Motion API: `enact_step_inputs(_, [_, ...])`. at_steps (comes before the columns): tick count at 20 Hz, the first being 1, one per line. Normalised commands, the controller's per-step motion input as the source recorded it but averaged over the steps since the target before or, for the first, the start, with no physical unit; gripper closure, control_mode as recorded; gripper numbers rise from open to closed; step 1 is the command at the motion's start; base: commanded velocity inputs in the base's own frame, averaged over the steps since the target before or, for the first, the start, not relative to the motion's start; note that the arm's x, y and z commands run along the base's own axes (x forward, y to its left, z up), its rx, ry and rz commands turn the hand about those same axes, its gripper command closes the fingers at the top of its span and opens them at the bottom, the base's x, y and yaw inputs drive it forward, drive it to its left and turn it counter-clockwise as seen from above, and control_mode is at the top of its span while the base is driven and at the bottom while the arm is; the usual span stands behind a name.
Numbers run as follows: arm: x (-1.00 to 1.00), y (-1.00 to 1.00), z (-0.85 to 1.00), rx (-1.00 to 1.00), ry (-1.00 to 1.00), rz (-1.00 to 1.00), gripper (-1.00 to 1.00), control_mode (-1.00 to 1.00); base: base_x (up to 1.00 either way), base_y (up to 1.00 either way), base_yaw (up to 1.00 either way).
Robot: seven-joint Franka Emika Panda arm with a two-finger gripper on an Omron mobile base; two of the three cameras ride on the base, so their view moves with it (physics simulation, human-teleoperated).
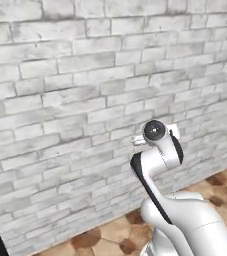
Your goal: Pick the egg and butter from the fridge and place them by the bowl for mixing.
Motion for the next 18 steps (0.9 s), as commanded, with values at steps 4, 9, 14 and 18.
enact_step_inputs(4, [0.0,0.0,0.0,0.0,0.0,0.0,-1.0,1.0,1.0,-0.44,-0.6])
enact_step_inputs(9, [0.0,0.0,0.0,0.0,0.0,0.0,-1.0,1.0,0.99,-0.33,-0.63])
enact_step_inputs(14, [0.0,0.0,0.0,0.0,0.0,0.0,-1.0,1.0,0.89,-0.31,-0.68])
enact_step_inputs(18, [0.0,0.0,0.0,0.0,0.0,0.0,-1.0,1.0,0.65,-0.45,-0.76])
